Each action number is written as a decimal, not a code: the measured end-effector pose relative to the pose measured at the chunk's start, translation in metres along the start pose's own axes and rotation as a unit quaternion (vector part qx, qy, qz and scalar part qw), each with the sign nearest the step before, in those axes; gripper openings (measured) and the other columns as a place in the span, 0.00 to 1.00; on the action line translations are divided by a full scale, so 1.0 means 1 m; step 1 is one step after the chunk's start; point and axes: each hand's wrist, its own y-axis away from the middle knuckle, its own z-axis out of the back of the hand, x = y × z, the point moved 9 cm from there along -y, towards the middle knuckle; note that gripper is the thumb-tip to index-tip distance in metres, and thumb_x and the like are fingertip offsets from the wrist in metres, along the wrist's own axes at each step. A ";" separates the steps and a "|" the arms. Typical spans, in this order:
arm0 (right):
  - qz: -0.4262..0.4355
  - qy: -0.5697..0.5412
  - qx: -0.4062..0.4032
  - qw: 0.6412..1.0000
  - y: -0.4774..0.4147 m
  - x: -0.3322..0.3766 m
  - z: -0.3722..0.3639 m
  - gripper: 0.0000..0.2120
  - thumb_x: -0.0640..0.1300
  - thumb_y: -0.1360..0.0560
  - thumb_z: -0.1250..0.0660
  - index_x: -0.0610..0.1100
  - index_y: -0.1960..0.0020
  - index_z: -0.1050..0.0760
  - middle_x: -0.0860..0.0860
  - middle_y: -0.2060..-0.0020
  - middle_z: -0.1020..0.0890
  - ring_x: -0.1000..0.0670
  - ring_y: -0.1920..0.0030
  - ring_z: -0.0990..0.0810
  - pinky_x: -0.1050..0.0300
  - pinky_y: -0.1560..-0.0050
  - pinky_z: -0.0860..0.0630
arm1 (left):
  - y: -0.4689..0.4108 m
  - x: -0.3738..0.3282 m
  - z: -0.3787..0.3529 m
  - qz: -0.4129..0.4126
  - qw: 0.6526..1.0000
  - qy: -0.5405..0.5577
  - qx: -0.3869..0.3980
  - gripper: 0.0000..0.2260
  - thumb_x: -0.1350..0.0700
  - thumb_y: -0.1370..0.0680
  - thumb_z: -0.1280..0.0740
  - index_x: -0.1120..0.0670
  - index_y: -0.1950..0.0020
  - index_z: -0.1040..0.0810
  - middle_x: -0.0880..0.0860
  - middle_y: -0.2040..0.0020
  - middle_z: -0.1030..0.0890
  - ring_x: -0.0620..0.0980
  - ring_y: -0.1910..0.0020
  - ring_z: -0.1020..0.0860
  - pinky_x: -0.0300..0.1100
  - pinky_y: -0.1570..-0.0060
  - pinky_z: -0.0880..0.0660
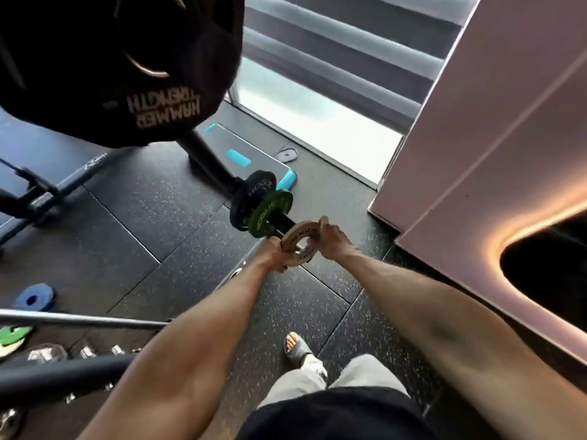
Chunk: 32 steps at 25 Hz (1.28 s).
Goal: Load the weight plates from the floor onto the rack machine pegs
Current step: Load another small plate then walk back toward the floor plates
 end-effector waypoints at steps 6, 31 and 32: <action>0.083 0.029 0.080 0.993 -0.037 0.002 0.004 0.14 0.50 0.15 0.52 0.45 0.50 0.33 0.48 0.59 0.20 0.46 0.58 0.20 0.55 0.62 0.31 | -0.030 0.019 0.011 0.061 0.998 -0.021 -0.020 0.19 0.60 0.25 0.28 0.60 0.35 0.24 0.59 0.44 0.17 0.49 0.55 0.21 0.25 0.72 0.28; 0.301 0.287 0.185 0.890 -0.145 0.084 -0.020 0.28 0.33 0.25 0.38 0.44 0.28 0.42 0.44 0.56 0.20 0.44 0.59 0.22 0.51 0.59 0.30 | -0.037 0.045 0.044 0.245 0.925 0.138 -0.256 0.26 0.64 0.22 0.35 0.56 0.25 0.38 0.61 0.32 0.27 0.62 0.35 0.26 0.54 0.34 0.29; 0.302 0.300 0.196 0.883 -0.146 0.085 -0.024 0.26 0.34 0.25 0.36 0.43 0.30 0.40 0.43 0.54 0.20 0.43 0.57 0.21 0.51 0.59 0.29 | -0.037 0.043 0.049 0.249 0.925 0.136 -0.254 0.28 0.63 0.23 0.33 0.57 0.25 0.39 0.61 0.31 0.28 0.61 0.33 0.27 0.54 0.32 0.30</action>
